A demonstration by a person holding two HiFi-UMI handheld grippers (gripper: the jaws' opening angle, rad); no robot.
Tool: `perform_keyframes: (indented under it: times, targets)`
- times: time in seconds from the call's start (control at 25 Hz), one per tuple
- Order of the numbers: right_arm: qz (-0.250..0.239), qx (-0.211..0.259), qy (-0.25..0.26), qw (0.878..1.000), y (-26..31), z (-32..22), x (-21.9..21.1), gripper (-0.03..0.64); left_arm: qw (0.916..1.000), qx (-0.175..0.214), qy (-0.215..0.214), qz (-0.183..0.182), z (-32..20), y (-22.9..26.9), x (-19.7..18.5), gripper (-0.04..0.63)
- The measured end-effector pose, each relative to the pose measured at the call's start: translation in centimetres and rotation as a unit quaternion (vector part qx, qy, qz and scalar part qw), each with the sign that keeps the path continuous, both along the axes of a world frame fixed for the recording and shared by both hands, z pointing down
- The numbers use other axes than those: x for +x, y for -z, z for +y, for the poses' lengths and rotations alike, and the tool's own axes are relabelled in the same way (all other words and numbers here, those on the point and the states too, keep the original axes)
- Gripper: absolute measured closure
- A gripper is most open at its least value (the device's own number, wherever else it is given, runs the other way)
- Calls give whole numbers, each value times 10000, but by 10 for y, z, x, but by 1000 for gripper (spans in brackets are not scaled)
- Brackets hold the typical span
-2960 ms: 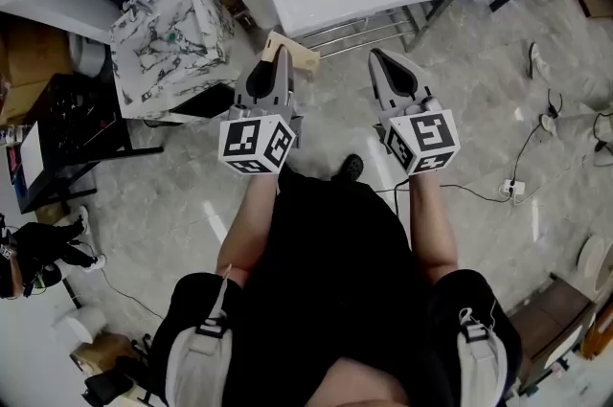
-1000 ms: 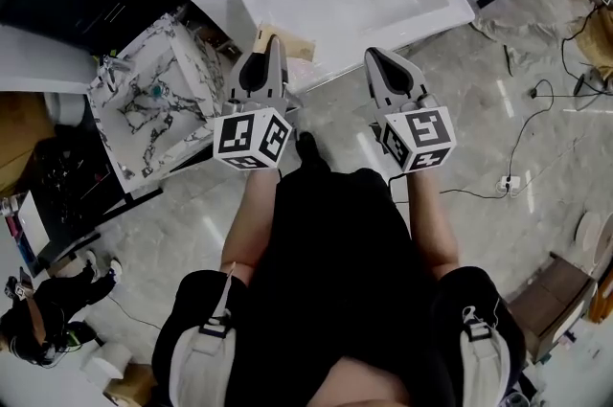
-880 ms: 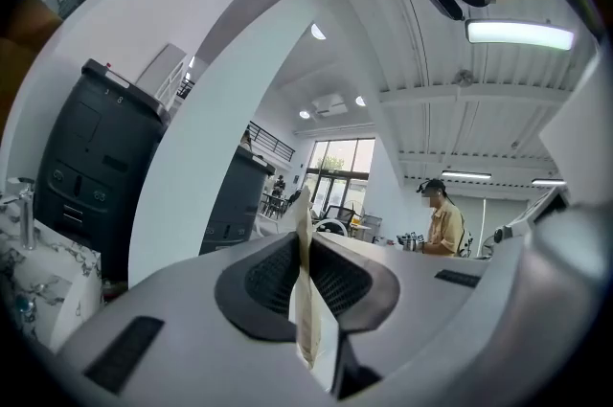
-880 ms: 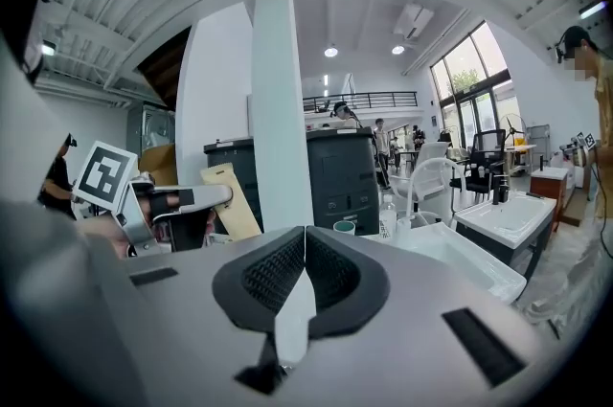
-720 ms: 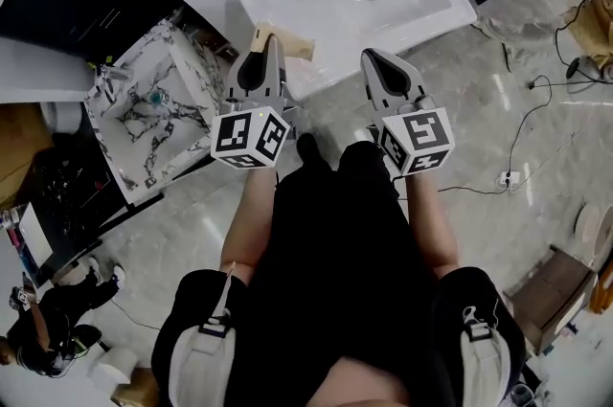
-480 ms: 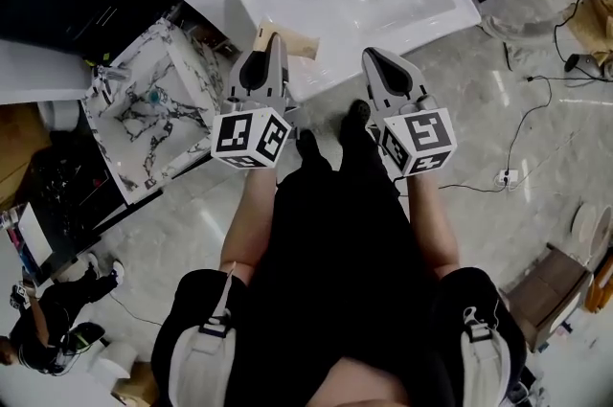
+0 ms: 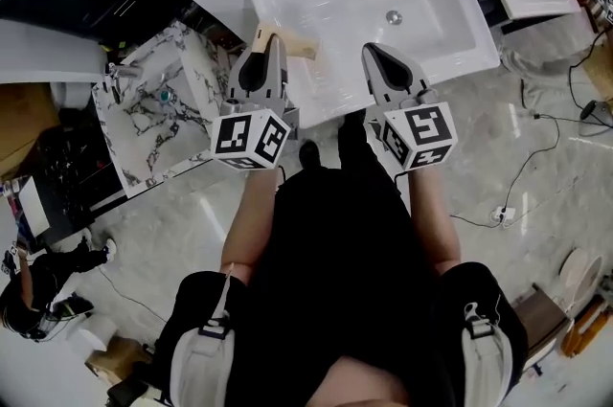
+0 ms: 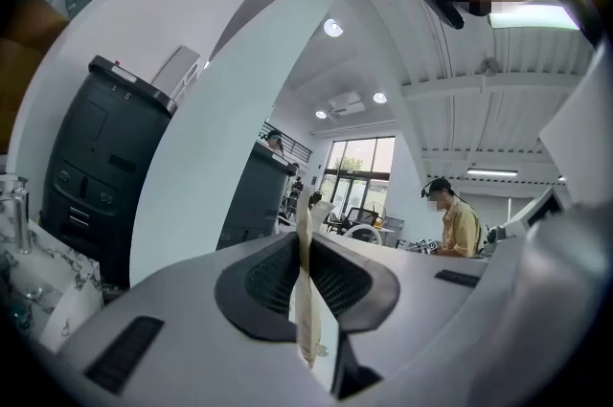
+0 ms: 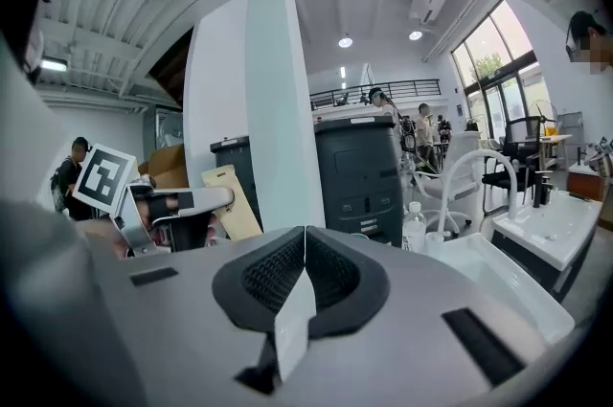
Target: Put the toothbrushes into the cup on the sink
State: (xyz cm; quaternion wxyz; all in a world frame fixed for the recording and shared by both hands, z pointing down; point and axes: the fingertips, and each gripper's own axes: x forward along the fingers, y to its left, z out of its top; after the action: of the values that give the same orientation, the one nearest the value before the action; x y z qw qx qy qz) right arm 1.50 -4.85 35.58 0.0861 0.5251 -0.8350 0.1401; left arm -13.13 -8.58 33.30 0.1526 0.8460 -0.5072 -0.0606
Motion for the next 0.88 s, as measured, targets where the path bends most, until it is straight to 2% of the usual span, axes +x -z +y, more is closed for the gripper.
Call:
perform_keyframes:
  times: [0.36,0.48,0.68,0.88]
  targets:
    - [-230,80,701,9972,-1,-80,20,586,9983,116,555,-143,-60,10,26,555]
    - [-275,16,828,9962,-7,-99,33,586,9974,16,714,-65,-72,4,39,555]
    - [-421,-117,1113,9928,-18,-119,45,586,9953,-113,945,-165,-85,-10,54,555]
    - [-535,-356,1230,9903,-35,-124,41,586,9927,-352,1137,-185,-88,-23,48,555]
